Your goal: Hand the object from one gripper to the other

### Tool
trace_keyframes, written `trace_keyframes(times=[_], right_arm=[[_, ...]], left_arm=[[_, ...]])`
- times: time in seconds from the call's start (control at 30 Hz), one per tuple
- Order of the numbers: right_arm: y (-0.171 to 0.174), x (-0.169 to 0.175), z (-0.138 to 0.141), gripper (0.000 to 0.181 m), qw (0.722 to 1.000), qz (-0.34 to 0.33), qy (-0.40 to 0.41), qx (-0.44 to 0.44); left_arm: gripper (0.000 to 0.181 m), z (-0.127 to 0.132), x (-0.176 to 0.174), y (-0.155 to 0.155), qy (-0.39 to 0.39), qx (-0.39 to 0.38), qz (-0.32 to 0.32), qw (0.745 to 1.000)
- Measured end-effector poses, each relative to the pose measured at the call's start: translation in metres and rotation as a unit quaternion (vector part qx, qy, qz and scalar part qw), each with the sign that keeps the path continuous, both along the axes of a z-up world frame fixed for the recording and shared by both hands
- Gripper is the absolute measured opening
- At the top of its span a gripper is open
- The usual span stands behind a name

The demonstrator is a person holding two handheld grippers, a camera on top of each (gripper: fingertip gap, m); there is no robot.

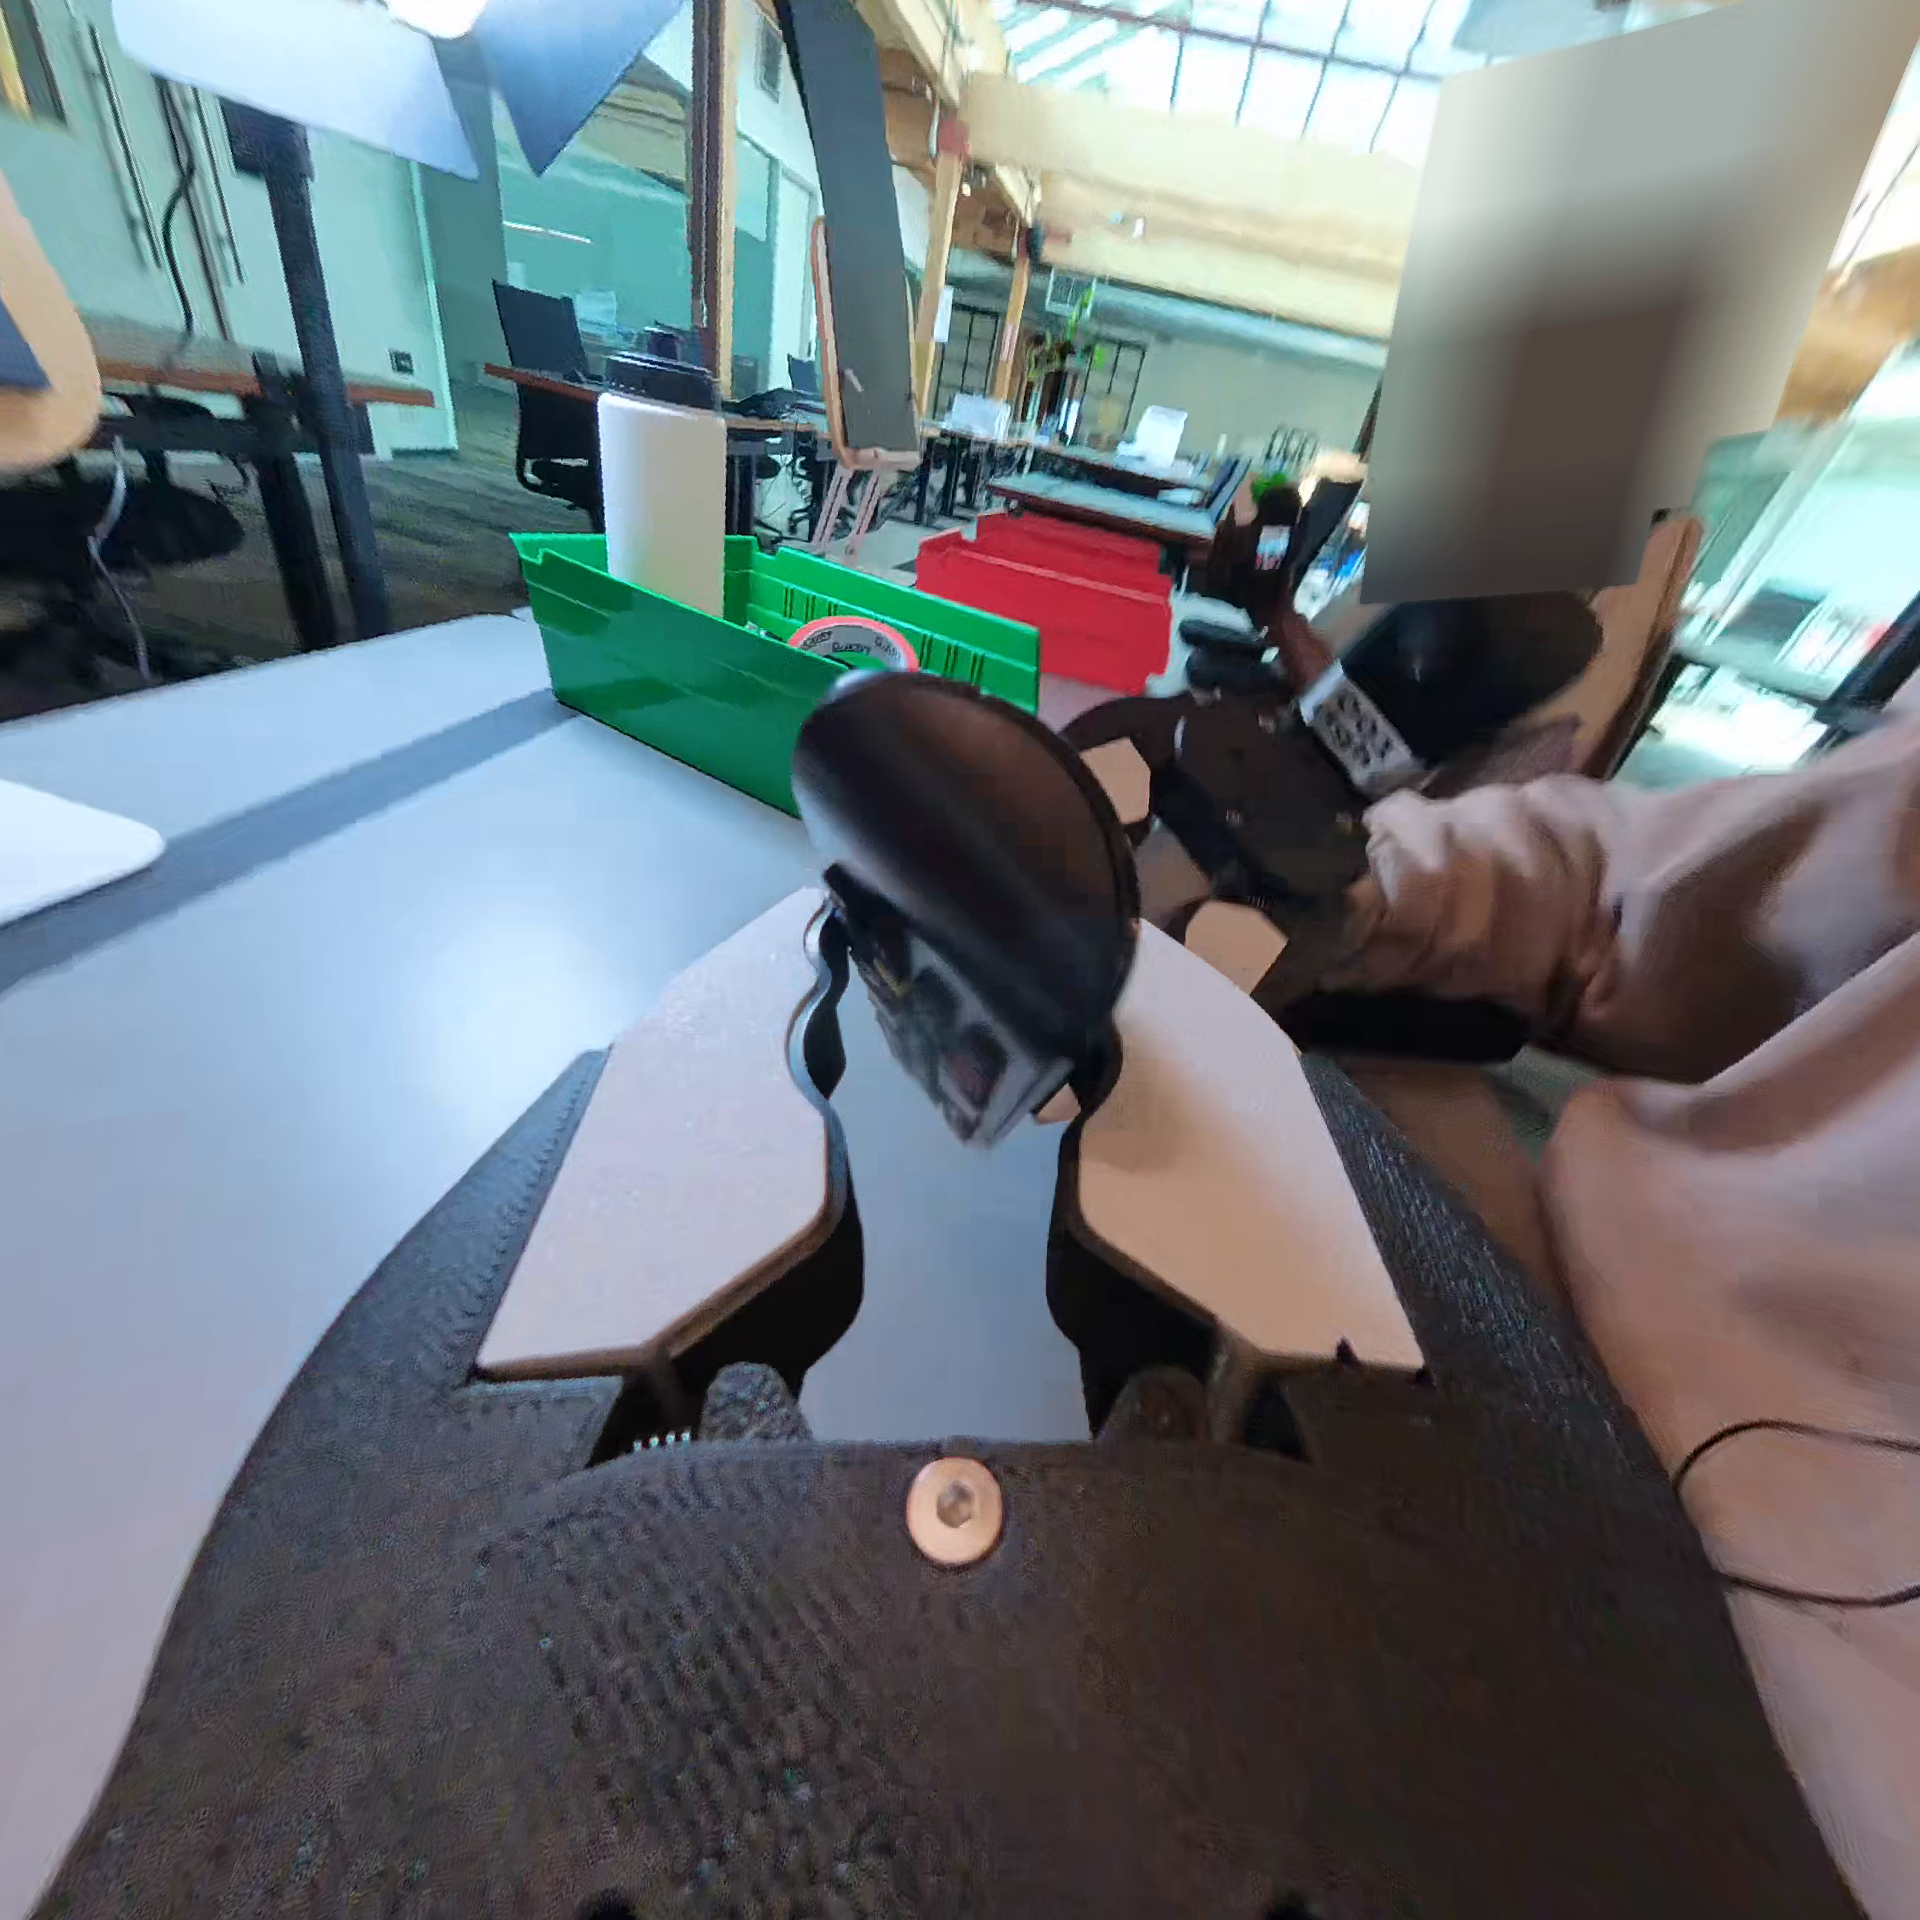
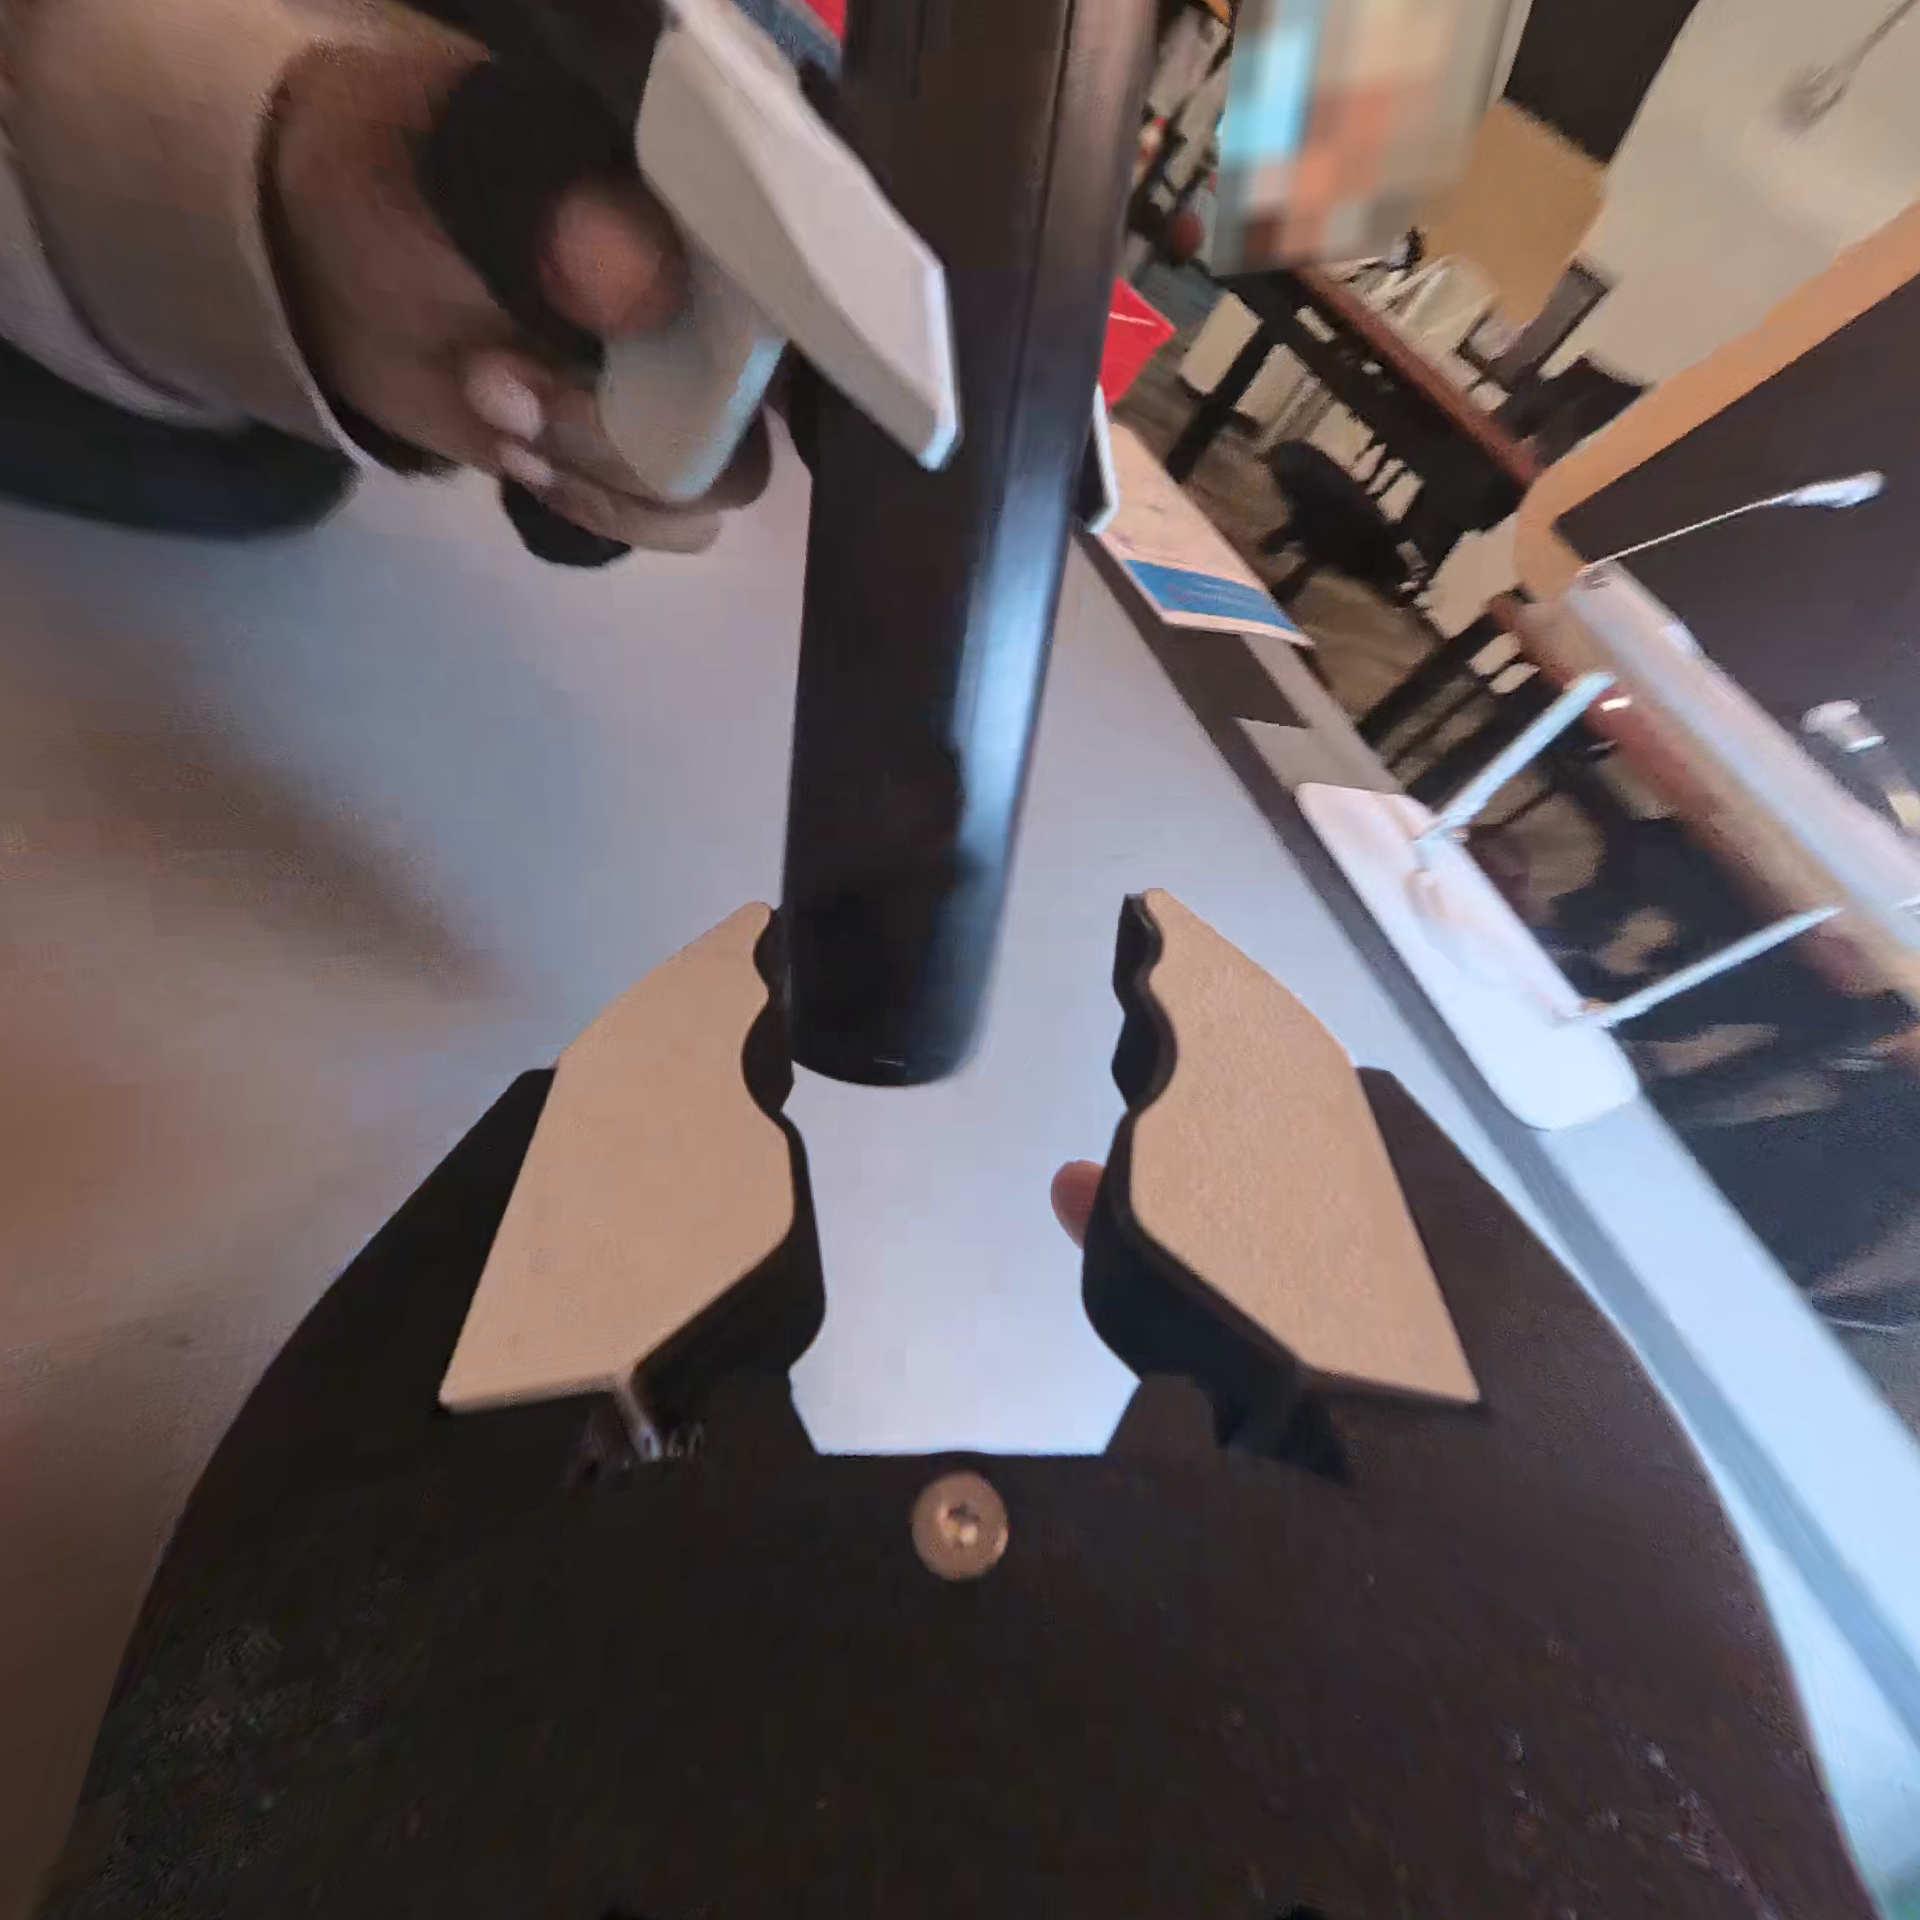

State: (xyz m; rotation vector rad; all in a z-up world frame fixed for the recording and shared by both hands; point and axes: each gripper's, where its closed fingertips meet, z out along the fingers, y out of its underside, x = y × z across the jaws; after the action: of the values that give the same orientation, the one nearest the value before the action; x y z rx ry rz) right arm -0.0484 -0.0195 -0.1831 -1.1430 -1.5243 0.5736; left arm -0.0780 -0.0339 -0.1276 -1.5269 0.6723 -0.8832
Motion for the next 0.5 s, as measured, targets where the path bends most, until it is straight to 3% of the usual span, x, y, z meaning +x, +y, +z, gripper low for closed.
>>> trace_keyframes(times=[0.1,0.2,0.27,0.33,0.43,0.5], right_arm=[[-0.012,-0.003,-0.003,0.059,0.999,0.033,-0.011,-0.038],[-0.026,-0.015,-0.019,0.062,0.995,0.054,-0.034,-0.076],[-0.038,-0.021,-0.015,0.065,0.991,0.085,-0.022,-0.101],[-0.046,-0.021,-0.008,0.054,0.988,0.108,-0.005,-0.115],[-0.052,-0.017,-0.001,0.027,0.991,0.127,0.009,-0.043],[-0.049,-0.015,0.005,0.025,0.994,0.111,0.023,0.007]], left_arm=[[0.026,-0.001,0.011,-0.010,0.045,0.037,-0.017,0.998],[0.025,-0.005,0.031,-0.023,0.075,0.056,-0.054,0.994],[0.025,-0.007,0.040,-0.029,0.102,0.080,-0.066,0.989],[0.025,-0.008,0.045,-0.035,0.127,0.105,-0.073,0.984],[0.025,-0.003,0.050,-0.048,0.127,0.138,-0.095,0.978],[0.026,0.002,0.050,-0.050,0.109,0.145,-0.097,0.979]])
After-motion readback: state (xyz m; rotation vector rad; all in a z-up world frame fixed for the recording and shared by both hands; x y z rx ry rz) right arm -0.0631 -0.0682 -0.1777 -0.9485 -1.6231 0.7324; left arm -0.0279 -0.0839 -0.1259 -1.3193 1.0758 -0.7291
